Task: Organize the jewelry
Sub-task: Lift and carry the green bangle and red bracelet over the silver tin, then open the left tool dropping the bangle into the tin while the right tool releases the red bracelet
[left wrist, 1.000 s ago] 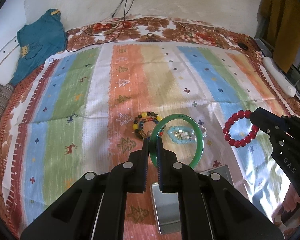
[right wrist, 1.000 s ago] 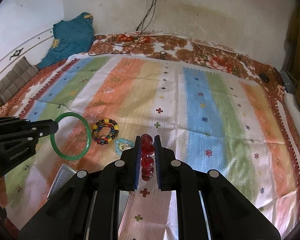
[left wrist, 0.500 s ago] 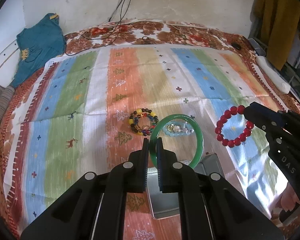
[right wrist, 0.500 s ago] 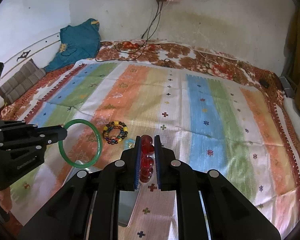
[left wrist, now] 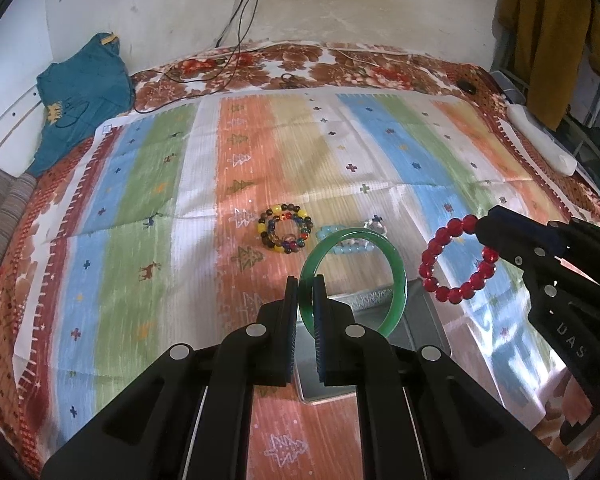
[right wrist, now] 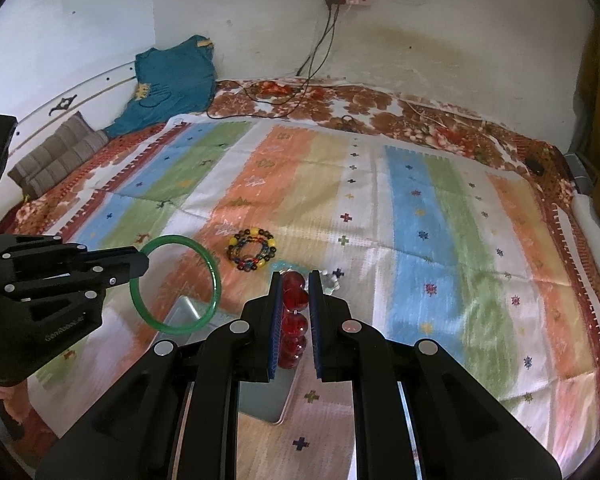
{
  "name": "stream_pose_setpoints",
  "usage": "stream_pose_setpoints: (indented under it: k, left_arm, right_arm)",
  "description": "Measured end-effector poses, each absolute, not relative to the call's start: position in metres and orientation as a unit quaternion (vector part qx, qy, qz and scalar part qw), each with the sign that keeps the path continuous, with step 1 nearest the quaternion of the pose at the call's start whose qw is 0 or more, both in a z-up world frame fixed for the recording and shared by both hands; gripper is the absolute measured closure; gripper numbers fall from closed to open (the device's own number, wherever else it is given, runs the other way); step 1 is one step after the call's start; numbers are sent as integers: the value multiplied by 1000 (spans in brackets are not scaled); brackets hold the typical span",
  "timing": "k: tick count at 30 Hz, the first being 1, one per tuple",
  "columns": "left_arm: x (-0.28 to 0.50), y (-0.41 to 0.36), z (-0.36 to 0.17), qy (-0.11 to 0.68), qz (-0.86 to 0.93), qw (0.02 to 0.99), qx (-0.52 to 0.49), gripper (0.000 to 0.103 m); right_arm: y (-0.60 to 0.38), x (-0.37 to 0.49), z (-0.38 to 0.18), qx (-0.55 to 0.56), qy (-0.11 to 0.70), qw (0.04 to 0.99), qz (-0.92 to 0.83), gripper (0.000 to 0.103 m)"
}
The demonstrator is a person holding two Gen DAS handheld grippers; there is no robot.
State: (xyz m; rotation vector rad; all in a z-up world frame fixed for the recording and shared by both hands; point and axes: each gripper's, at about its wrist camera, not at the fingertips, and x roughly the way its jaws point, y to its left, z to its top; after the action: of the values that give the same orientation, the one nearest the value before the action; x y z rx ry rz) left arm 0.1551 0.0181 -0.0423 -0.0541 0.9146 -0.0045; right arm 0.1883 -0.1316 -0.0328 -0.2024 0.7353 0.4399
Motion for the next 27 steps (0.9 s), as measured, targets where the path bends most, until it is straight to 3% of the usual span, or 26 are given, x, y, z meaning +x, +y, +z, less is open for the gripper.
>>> stream_pose_setpoints:
  k: [12,15,17,27]
  left_arm:
    - [136,11,-44,447,-6,894,-26,95]
    - [137,12,-47,455,-5,890,-36,90]
    - [137,13,-48,455,1,890,-34,87]
    - [140,28,-52,461,23,886,-51,68]
  right_arm:
    - [-130,172,-37,-102,361,899,226,89]
    - [-132,171,-35,-103,352,903,223,88]
    - [-135,172,-33,-100,350,906,217,72]
    - [-150,189,-41,-85,374,904,189,67]
